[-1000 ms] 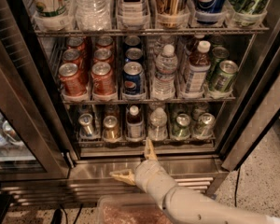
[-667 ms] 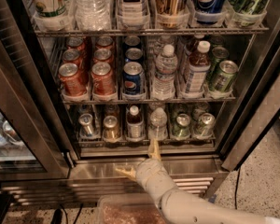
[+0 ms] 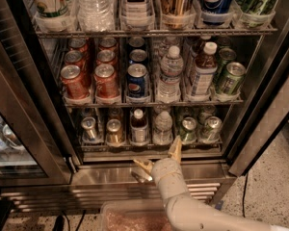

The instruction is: Pick blue plastic bottle from bottom shelf of fridge

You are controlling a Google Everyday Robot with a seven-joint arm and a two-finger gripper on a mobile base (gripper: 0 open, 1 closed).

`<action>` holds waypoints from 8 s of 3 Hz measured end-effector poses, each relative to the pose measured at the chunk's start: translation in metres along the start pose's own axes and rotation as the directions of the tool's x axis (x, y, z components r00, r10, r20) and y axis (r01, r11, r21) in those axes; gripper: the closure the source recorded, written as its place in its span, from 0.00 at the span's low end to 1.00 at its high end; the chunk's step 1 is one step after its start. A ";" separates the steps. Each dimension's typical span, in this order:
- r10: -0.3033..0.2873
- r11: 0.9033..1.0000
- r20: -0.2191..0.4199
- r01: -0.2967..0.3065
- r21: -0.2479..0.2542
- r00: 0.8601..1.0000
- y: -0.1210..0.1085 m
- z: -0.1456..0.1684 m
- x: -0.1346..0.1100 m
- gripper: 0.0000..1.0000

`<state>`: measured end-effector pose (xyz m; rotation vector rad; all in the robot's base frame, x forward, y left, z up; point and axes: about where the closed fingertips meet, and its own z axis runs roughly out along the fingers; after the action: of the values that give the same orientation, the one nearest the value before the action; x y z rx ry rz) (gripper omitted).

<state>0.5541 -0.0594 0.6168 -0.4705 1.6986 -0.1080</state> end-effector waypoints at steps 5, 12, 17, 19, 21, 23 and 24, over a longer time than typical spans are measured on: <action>0.077 0.997 0.110 -0.080 0.024 0.991 0.034 0.005 -0.014 0.19; 0.117 0.985 0.190 -0.138 0.100 0.975 0.034 0.098 -0.021 0.36; 0.159 0.981 0.185 -0.176 0.078 0.970 0.030 0.099 -0.024 1.00; 0.211 0.974 0.206 -0.224 0.043 0.955 0.030 0.089 -0.039 1.00; 0.226 0.972 0.220 -0.236 0.020 0.949 0.031 0.082 -0.049 1.00; 0.227 0.974 0.230 -0.220 -0.057 0.946 0.024 0.037 -0.084 1.00; 0.237 0.971 0.201 -0.222 -0.092 0.951 0.030 0.014 -0.073 1.00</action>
Offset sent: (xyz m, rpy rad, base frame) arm -0.0210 0.0135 -0.0123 0.0596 0.0061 -0.0294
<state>0.5684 -0.0029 0.6713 -0.3190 1.5389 0.1655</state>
